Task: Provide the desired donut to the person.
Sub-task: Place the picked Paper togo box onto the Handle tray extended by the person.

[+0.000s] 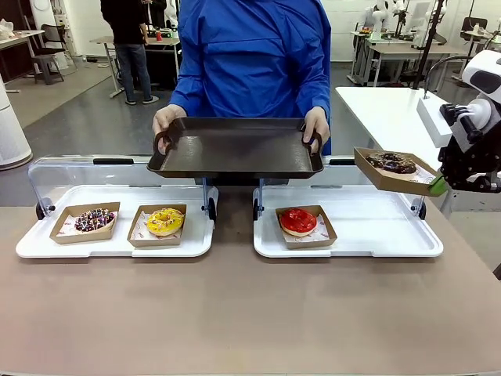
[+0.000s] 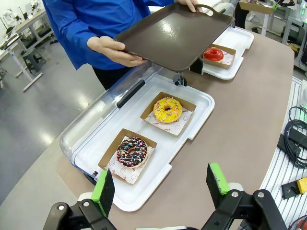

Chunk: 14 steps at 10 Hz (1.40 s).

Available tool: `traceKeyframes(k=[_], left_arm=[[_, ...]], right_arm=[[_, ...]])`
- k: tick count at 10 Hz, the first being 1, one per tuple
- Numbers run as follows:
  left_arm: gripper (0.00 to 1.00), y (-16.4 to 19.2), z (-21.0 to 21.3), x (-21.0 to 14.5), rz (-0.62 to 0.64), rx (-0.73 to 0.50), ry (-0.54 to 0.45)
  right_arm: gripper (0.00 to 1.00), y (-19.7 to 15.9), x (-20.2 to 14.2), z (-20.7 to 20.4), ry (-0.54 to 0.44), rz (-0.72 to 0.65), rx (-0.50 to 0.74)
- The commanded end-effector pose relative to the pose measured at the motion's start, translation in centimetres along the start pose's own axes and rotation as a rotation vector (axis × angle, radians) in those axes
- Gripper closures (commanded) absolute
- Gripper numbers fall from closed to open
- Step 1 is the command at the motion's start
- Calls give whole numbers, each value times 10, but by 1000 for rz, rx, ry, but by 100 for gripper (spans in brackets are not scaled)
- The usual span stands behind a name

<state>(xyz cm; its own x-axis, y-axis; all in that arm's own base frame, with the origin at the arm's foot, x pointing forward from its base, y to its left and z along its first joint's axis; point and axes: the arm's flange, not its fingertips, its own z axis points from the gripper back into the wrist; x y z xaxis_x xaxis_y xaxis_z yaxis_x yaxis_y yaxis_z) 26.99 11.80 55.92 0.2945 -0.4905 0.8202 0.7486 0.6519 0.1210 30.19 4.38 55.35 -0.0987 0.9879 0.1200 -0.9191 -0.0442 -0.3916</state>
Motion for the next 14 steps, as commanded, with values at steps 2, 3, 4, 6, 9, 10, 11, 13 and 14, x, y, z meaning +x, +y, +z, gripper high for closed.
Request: traceKeyframes(k=[2,3,4,6,9,10,11,13,14], left_arm=[[0,0,0,-1,-7,-4,-1],[0,0,0,-1,-7,-4,-1],[0,0,0,-1,-7,-4,-1],[0,0,0,-1,-7,-4,-1],[0,0,0,-1,-7,-4,-1],[0,0,0,-1,-7,-4,-1],[0,0,0,-1,-7,-4,-1],[0,0,0,-1,-7,-4,-1],[0,0,0,-1,-7,-4,-1]], right_arm=[[100,0,-3,0,21,15,-2],[100,0,-3,0,21,15,-2],[100,0,-3,0,21,15,-2],[100,0,-3,0,21,15,-2],[99,-60,68,17,5,56,-12],[99,-91,112,18,72,-30,-16],[99,-119,147,12,141,-100,-50],[99,-160,205,-16,206,-148,-121],[99,-175,223,-41,197,-124,-127]])
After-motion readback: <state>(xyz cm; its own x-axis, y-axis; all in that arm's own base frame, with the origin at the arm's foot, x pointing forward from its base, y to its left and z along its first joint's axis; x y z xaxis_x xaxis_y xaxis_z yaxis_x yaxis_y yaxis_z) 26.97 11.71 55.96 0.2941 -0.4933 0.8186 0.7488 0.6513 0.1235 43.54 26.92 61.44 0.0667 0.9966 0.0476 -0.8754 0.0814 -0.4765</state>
